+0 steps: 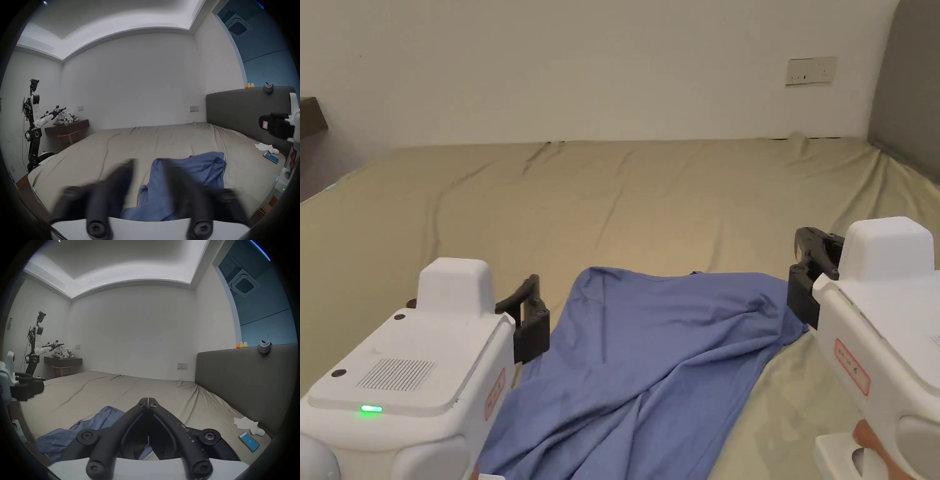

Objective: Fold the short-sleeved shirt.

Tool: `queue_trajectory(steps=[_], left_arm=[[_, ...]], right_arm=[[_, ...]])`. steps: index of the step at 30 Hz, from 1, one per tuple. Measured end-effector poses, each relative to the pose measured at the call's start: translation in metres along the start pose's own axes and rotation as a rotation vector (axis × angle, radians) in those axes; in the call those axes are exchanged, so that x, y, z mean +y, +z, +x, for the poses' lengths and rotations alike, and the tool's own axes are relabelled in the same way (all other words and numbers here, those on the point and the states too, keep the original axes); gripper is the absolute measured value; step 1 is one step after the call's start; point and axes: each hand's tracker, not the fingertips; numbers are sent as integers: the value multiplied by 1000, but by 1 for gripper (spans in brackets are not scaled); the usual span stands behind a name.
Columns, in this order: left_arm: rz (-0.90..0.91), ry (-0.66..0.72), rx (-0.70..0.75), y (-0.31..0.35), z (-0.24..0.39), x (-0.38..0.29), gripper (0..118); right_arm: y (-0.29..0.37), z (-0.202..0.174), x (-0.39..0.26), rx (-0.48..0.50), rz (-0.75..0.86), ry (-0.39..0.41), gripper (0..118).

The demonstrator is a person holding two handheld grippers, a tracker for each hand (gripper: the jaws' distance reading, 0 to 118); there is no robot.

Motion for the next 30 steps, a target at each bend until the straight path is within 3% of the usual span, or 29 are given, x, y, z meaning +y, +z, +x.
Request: queue_trajectory(steps=[1, 2, 4, 8, 12, 15, 18, 22, 26, 30], left_arm=[[-51, 18, -7, -3, -5, -8, 108], [-135, 10, 8, -4, -10, -17, 117], [-183, 92, 18, -10, -21, -41, 108], [-401, 164, 102, -24, -37, -88, 108], [-546, 128, 134, -46, -41, -133, 107], [-583, 107, 150, -62, -40, -148, 94], [-594, 187, 112, -70, -44, -156, 31], [-582, 214, 114, -72, -43, -155, 0], [-572, 162, 125, -71, -38, -137, 0], [-446, 222, 96, -67, -43, -111, 0]], right_arm=[[-1, -1, -1, 10, -5, -7, 2], [-2, -1, -3, 20, -9, -10, 2], [-4, -3, -7, 29, -17, -10, 2], [-10, -6, -17, 53, -51, -4, 2], [-15, -6, -25, 69, -82, 5, 2], [-21, -2, -30, 64, -107, 4, 2], [-24, 2, -33, 63, -121, 3, 2], [-29, 7, -36, 48, -140, 21, 2], [-32, 14, -41, 31, -162, 8, 2], [-42, 18, -49, 1, -208, 15, 2]])
